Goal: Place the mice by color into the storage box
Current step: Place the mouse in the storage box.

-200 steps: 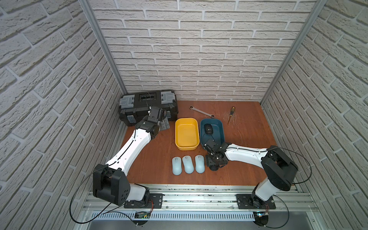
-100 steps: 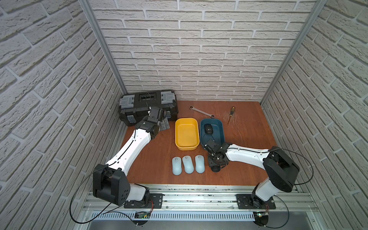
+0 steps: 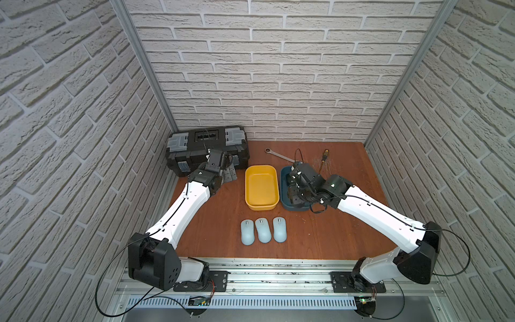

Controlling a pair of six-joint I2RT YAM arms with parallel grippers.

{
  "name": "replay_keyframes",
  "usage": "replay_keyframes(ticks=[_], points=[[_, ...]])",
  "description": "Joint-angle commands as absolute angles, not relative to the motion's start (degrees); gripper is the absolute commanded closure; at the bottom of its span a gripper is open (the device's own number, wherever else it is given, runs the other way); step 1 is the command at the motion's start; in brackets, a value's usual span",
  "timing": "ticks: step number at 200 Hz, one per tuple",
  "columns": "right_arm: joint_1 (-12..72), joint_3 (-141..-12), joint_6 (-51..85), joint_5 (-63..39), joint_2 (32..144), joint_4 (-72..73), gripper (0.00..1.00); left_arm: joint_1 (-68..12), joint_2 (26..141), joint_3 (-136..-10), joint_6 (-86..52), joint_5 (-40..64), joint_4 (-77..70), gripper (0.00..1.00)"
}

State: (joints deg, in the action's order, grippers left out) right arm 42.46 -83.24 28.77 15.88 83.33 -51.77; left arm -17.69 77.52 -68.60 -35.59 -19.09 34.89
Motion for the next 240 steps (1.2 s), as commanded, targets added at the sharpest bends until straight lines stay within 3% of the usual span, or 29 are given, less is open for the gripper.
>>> replay_keyframes(ticks=[1,130,240], points=[[40.18,-87.60,22.78,19.76,84.58,-51.79,0.52,-17.36,75.52,-68.03,-34.95,-19.87,34.88,0.02],[27.76,-91.77,21.04,13.29,100.77,-38.13,0.50,-16.70,75.05,-69.08,-34.26,-20.47,35.94,0.02],[26.22,-86.47,23.82,10.24,110.59,-37.13,0.51,-16.14,75.10,-67.30,-33.72,-19.52,35.00,0.02]])
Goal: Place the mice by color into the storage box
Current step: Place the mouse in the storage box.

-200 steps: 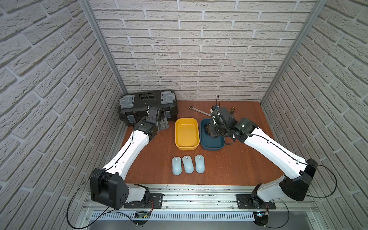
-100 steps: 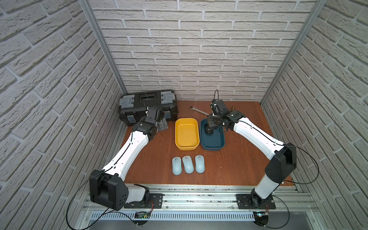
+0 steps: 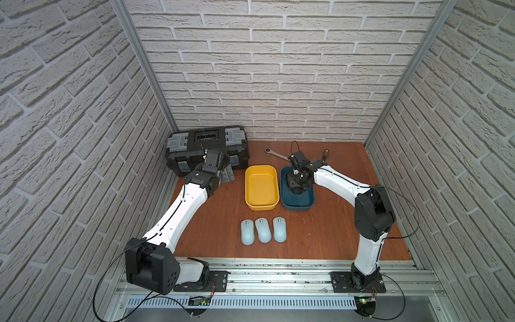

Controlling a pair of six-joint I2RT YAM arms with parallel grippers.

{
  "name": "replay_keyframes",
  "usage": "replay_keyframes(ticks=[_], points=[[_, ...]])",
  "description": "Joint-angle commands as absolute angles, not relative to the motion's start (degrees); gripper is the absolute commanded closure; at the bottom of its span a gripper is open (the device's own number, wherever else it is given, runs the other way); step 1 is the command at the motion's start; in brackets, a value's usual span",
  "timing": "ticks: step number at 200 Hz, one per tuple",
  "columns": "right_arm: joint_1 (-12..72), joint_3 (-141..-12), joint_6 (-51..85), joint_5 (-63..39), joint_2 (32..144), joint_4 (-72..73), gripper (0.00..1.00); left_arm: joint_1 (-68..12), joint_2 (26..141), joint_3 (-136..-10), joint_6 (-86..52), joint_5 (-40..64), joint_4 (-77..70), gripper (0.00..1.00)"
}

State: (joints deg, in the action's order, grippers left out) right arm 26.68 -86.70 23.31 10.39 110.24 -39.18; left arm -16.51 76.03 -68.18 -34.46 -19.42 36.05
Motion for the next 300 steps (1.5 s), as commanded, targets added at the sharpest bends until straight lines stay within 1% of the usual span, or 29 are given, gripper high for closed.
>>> replay_keyframes(ticks=[1,45,128,132,160,202,236,264,268,300], points=[[26.25,-86.48,23.82,10.22,110.62,-37.16,0.51,-16.11,75.08,-67.27,-33.74,-19.56,34.99,0.02],[26.04,-85.59,25.34,9.43,112.92,-37.28,0.51,-15.97,74.51,-66.19,-34.19,-19.60,34.83,0.02],[26.02,-82.23,26.76,10.62,112.94,-35.86,0.50,-15.59,73.48,-65.97,-34.35,-19.68,35.07,0.02],[26.02,-82.29,26.80,10.72,114.54,-35.93,0.50,-15.54,73.34,-65.94,-34.36,-19.69,35.02,0.02],[26.02,-83.01,27.06,10.64,116.17,-36.54,0.49,-15.62,73.48,-65.49,-34.72,-19.69,34.98,0.02],[26.01,-81.50,27.64,11.24,115.52,-35.88,0.39,-15.29,73.24,-65.65,-34.65,-19.93,35.09,0.02],[26.00,-83.02,26.83,12.87,114.05,-37.06,0.30,-15.30,73.52,-65.65,-34.86,-19.86,35.05,0.02],[26.02,-84.97,26.41,13.05,113.73,-38.45,0.27,-15.29,73.50,-65.65,-35.00,-19.78,34.94,0.02],[26.02,-85.38,26.54,13.27,111.96,-38.84,0.26,-15.29,73.52,-65.70,-35.06,-19.76,34.98,0.02],[26.02,-86.74,26.64,12.57,107.96,-40.15,0.26,-15.30,73.43,-65.64,-35.03,-19.76,34.76,0.02]])
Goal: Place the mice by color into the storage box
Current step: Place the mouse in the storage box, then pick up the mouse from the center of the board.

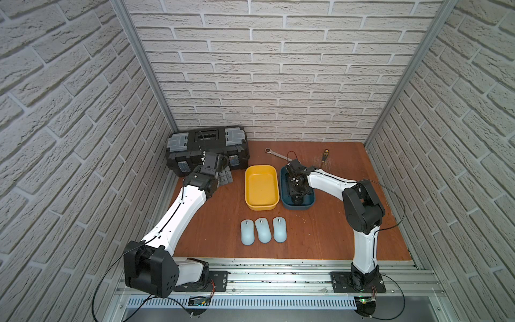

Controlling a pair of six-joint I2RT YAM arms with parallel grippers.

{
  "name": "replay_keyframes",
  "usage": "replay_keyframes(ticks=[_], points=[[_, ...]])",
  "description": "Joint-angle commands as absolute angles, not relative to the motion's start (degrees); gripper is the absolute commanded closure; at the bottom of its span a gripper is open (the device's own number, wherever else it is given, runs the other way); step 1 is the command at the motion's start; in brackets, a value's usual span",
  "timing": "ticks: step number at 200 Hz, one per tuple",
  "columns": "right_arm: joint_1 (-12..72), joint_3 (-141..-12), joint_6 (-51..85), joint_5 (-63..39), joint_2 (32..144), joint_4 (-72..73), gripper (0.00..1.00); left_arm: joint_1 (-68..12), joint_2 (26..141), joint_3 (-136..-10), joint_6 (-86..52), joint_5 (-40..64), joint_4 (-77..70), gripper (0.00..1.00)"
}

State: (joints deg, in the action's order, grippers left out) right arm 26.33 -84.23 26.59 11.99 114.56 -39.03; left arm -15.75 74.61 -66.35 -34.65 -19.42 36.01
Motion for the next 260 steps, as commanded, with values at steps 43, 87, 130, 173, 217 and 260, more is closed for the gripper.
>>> replay_keyframes(ticks=[43,87,130,173,217,260], points=[[26.38,-89.95,24.55,12.04,101.83,-43.21,0.26,-15.29,74.07,-66.08,-35.10,-19.37,34.12,0.02],[30.48,-91.15,23.38,22.17,94.75,-46.65,0.27,-15.36,74.51,-67.78,-35.52,-19.43,34.89,0.02],[34.40,-89.20,24.32,24.93,86.79,-47.02,0.27,-15.37,73.19,-68.71,-35.86,-20.16,36.32,0.02],[39.81,-80.98,31.27,27.11,79.64,-46.26,0.27,-16.32,71.92,-66.73,-37.51,-19.84,35.33,0.02],[47.28,-70.59,37.48,25.20,80.31,-44.78,0.29,-17.20,71.34,-64.34,-37.91,-22.04,34.11,0.02],[54.87,-65.58,46.18,25.16,83.49,-44.46,0.28,-17.49,70.71,-63.02,-38.17,-22.80,34.27,0.02]])
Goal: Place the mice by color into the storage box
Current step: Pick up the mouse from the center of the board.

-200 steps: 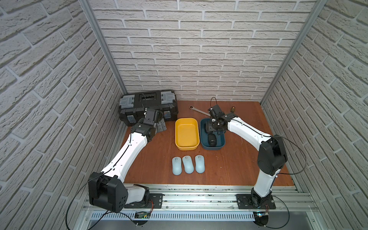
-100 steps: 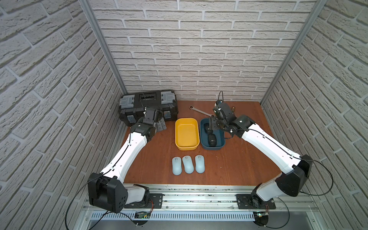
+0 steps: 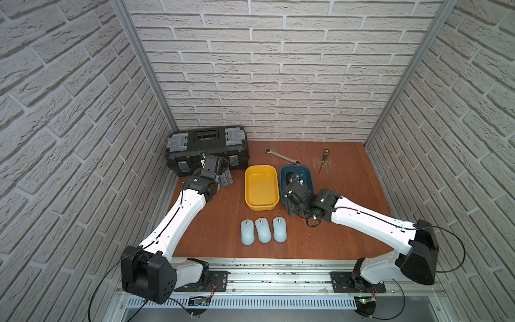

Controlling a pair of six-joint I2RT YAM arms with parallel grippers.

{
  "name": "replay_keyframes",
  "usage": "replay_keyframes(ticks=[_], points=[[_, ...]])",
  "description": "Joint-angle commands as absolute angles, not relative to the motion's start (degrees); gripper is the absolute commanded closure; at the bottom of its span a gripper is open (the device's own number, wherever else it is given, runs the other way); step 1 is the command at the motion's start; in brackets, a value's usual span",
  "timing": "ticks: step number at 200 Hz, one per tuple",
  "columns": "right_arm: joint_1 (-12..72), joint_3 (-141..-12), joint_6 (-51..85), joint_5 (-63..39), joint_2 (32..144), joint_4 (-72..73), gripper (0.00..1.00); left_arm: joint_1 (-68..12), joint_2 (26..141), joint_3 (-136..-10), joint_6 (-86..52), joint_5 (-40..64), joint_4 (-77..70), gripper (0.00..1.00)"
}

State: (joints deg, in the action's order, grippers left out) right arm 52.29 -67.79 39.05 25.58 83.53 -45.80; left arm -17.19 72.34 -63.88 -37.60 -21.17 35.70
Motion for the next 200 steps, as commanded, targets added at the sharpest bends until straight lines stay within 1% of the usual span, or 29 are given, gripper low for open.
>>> replay_keyframes(ticks=[1,29,66,102,164,200], points=[[54.94,-65.53,46.43,24.97,83.58,-44.42,0.28,-17.49,70.69,-63.02,-38.16,-22.83,34.27,0.02],[56.31,-63.93,50.45,20.98,87.73,-43.00,0.28,-17.49,70.44,-62.91,-38.28,-23.34,34.54,0.02],[57.25,-65.27,51.21,17.99,94.32,-42.29,0.25,-17.41,70.83,-62.49,-38.49,-23.33,34.10,0.02],[57.24,-66.14,51.99,14.14,98.00,-39.25,0.25,-17.42,70.18,-61.46,-38.70,-23.20,33.84,0.02],[56.94,-68.09,50.88,13.47,102.06,-38.87,0.22,-16.70,68.48,-59.86,-38.74,-23.13,33.97,0.02],[56.04,-67.54,51.00,13.23,102.22,-38.23,0.22,-16.44,68.04,-59.57,-38.81,-23.13,34.10,0.02]])
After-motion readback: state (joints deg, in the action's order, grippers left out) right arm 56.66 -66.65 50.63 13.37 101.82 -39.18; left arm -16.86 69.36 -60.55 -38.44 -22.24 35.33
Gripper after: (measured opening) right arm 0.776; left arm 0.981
